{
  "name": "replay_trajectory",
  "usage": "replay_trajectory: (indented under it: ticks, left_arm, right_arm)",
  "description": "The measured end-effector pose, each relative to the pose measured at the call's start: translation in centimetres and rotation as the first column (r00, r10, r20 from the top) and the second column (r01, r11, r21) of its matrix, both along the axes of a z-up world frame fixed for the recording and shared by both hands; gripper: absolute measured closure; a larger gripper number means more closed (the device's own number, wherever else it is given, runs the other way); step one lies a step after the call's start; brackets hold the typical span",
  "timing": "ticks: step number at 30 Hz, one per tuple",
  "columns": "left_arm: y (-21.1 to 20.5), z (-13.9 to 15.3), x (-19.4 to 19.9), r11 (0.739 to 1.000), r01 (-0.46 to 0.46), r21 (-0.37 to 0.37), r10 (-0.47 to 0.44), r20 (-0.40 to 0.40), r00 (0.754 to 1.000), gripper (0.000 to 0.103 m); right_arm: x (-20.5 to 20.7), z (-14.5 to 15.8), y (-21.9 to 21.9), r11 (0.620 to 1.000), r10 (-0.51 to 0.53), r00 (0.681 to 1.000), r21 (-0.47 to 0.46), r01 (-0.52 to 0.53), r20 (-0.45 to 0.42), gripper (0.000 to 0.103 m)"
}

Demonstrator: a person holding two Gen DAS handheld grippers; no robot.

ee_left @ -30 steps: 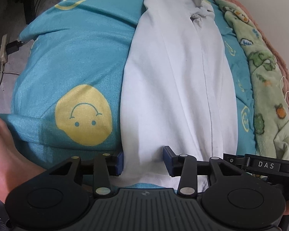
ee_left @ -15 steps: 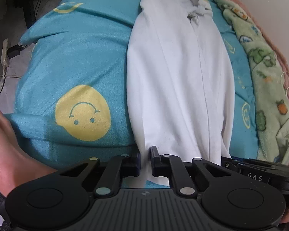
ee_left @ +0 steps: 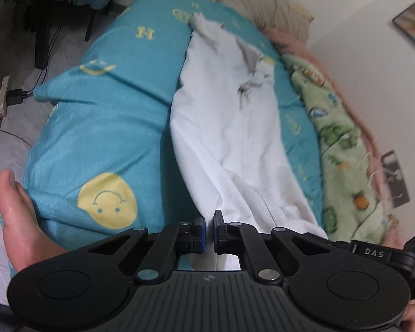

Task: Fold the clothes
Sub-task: 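Lift the hem with the left gripper and fold it toward the collar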

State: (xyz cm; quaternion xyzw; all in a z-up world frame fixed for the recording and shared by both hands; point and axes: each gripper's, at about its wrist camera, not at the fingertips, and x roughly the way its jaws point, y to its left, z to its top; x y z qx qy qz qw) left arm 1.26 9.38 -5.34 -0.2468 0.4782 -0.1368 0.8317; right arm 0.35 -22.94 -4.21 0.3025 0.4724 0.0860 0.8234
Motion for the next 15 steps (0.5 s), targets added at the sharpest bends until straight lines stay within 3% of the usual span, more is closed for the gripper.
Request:
replay_trajectory:
  ticks: [6,15]
  left_arm:
    - [-0.2,4.4,-2.8,0.998,-0.013,-0.054,0.017,0.076,0.997,0.099]
    - [-0.6,9.7,-10.1,0.997,-0.023,-0.069,0.035,0.174,0.984,0.099]
  right_arm:
    - [-2.2,3.1,-1.0,0.999,-0.039,0.997,0.025,0.037,0.071,0.094]
    - [-8.7,6.9,-1.7,0.995,-0.085,0.98,0.059,0.075,0.18,0.094]
